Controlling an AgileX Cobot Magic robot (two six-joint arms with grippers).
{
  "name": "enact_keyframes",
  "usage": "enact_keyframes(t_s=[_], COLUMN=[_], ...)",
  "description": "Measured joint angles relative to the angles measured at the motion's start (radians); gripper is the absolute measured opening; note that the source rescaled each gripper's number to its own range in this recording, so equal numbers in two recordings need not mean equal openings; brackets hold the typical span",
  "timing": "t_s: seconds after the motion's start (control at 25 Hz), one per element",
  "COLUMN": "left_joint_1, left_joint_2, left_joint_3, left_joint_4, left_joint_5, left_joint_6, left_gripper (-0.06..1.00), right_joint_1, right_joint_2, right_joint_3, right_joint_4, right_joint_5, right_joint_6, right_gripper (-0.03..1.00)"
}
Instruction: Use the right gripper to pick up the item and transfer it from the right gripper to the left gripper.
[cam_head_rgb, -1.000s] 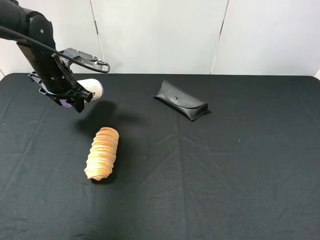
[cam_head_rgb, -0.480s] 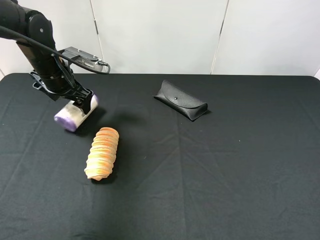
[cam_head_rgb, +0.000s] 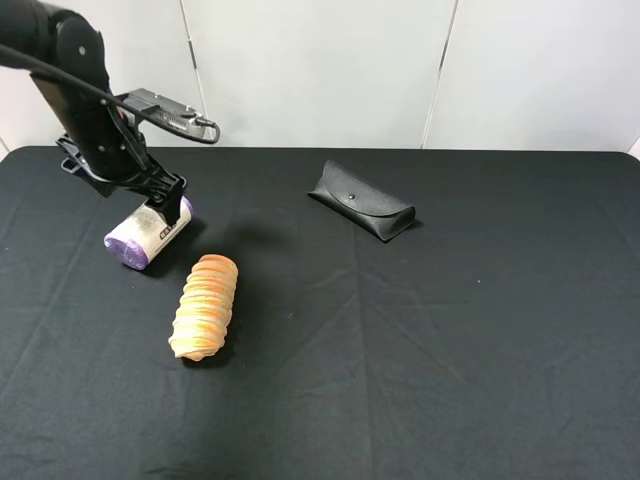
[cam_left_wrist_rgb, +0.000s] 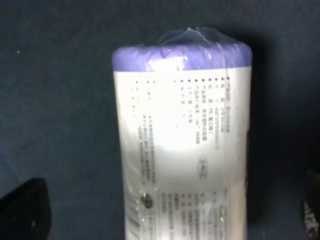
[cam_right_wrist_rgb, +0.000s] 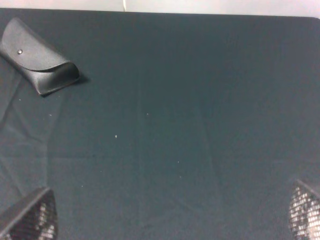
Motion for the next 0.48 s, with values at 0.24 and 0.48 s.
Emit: enact_keyframes(t_s=[0.24, 0.48], left_joint_1=[0.0, 0.0], left_joint_2=[-0.055, -0.194], left_joint_3=[-0.065, -0.13], left_joint_4=[0.0, 0.0], left_joint_5=[0.105, 0.254], left_joint_6=[0.0, 0.0], left_gripper=[1.0, 1.0], right_joint_1=[0.0, 0.0], right_joint_2=[0.0, 0.0], right_joint_3=[0.0, 0.0], right_joint_4=[0.0, 0.0], right_joint_5=[0.0, 0.0], right_joint_6=[0.0, 0.0], right_gripper=[0.99, 0.99])
